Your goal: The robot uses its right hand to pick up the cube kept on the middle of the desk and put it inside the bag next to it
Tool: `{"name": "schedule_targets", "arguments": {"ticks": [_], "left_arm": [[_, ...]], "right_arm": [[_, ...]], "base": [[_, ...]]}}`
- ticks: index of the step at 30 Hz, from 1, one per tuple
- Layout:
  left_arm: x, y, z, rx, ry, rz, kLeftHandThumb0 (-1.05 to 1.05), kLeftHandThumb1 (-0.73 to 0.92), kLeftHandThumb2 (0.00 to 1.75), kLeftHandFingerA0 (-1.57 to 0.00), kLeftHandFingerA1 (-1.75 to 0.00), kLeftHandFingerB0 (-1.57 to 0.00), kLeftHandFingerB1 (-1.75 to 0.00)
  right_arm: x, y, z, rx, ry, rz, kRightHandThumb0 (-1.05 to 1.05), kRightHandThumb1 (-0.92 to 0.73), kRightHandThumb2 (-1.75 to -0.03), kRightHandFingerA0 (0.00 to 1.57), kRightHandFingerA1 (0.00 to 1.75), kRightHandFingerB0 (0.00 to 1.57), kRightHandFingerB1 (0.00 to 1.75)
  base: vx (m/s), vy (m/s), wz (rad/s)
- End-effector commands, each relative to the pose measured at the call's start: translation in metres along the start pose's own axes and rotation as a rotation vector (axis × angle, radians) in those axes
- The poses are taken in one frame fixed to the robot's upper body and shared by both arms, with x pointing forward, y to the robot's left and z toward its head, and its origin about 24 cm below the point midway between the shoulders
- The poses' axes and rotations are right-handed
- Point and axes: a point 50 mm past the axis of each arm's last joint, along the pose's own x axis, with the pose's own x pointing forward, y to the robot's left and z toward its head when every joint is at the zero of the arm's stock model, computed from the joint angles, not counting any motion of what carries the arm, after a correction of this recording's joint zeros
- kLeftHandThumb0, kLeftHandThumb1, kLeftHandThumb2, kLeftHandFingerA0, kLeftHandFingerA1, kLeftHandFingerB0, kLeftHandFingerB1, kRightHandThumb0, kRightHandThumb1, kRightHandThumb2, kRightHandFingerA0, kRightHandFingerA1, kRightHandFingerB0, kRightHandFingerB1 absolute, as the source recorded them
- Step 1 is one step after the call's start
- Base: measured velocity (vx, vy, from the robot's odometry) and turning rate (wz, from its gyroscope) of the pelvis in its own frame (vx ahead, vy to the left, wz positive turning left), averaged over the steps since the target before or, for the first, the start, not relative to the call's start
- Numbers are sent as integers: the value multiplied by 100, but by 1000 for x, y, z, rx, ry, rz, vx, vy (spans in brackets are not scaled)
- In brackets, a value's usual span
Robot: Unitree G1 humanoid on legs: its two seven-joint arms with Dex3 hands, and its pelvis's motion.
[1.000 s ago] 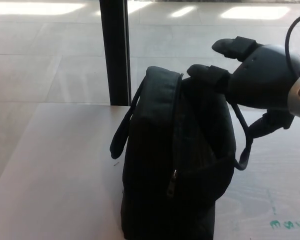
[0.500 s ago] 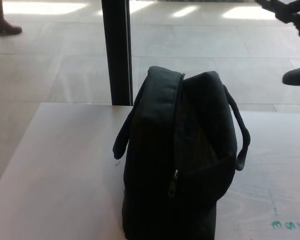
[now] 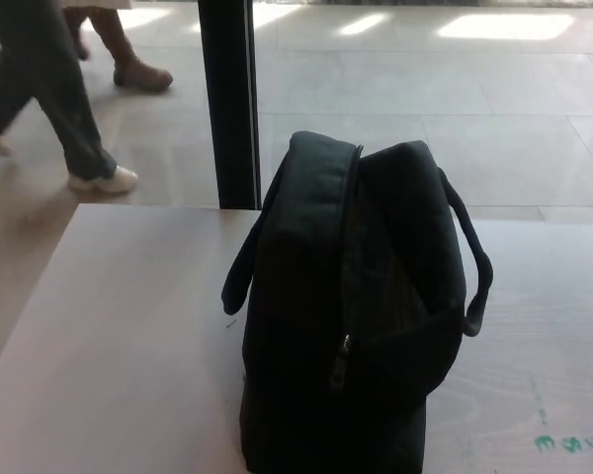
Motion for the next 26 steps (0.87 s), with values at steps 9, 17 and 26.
{"name": "schedule_targets", "arguments": {"ticks": [9, 17, 26], "left_arm": [[2, 6, 2, 42, -10, 47, -45, 67, 59, -52, -43, -47, -42], [4, 10, -6, 47, 10, 56, -47, 66, 59, -51, -43, -46, -41], [2, 9, -8, 63, 19, 61, -46, 68, 59, -49, -42, -44, -40]], "right_arm": [[-157, 112, -132, 490, 619, -188, -49, -70, -62, 15, 35, 21, 28], [-200, 186, -136, 760, 839, -198, -44, -72, -62, 26, 37, 29, 30], [-209, 225, -125, 1097, 913, -192, -42, -75, -63, 24, 38, 27, 30]], "base": [[0, 0, 0], [0, 0, 0], [0, 0, 0]]}}
